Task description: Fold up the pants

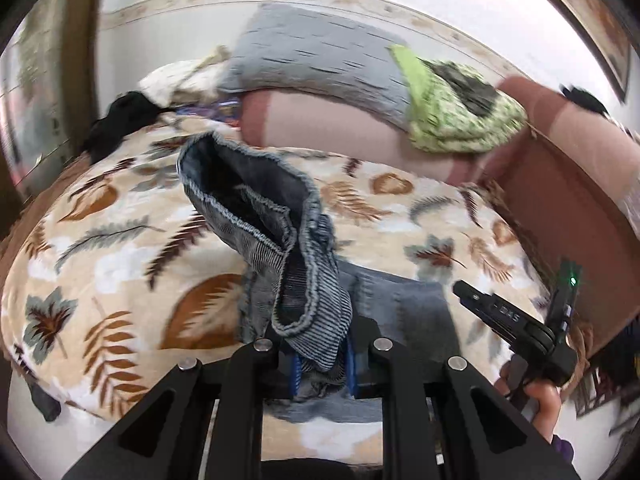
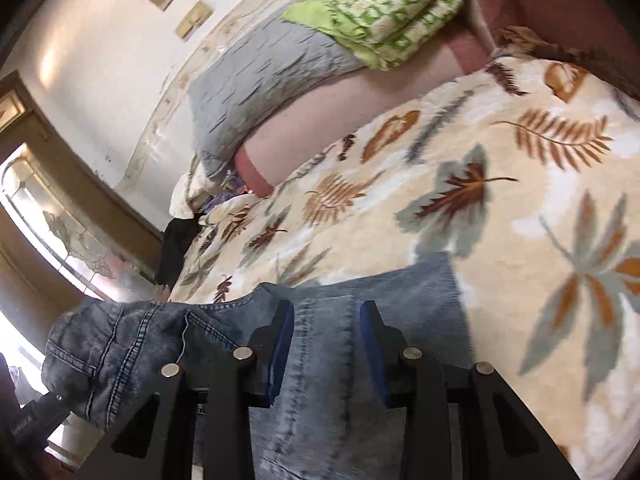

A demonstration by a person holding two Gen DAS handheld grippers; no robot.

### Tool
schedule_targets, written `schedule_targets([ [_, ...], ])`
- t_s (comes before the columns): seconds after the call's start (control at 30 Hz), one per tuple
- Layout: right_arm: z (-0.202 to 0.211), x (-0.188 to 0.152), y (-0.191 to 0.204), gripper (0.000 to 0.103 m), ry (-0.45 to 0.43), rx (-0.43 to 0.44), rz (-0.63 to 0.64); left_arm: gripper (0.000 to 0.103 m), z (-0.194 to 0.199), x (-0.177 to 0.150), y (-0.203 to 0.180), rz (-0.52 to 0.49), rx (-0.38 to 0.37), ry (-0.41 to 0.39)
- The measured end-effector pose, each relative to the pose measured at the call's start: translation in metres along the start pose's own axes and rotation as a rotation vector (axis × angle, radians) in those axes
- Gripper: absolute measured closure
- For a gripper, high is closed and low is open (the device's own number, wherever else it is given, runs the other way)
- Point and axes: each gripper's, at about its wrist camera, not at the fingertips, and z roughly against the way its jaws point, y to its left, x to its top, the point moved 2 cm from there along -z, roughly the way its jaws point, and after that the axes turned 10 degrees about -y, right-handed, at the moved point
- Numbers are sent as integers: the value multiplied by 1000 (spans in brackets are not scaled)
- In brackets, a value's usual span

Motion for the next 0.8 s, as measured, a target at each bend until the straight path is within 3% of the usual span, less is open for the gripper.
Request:
schedule_targets([
  [0.33, 60, 37, -79, 65, -151, -78, -199, 89, -59, -28, -115, -136, -186, 116],
  [0.47, 62, 43, -103, 65, -156, -106, -299, 87, -107, -68, -153, -145, -246, 318],
  [0.53, 58, 43, -106, 65, -145, -110, -313, 87, -106, -77, -162, -178, -269, 351],
  [0.6, 54, 44, -104, 65, -127, -107, -300, 87, -91, -77, -167, -228, -305, 314],
  [0.7, 45, 38, -100, 65, -77, -74, -299, 79, -67, -60, -157, -266, -291, 240],
  [0.77, 37, 32, -95, 61, -24, -27, -300, 59, -55, -43, -136, -241, -258, 189],
  [0.8, 31, 28, -89, 52, 16, 3, -291, 55, -51, -39, -124, -240, -229, 174],
])
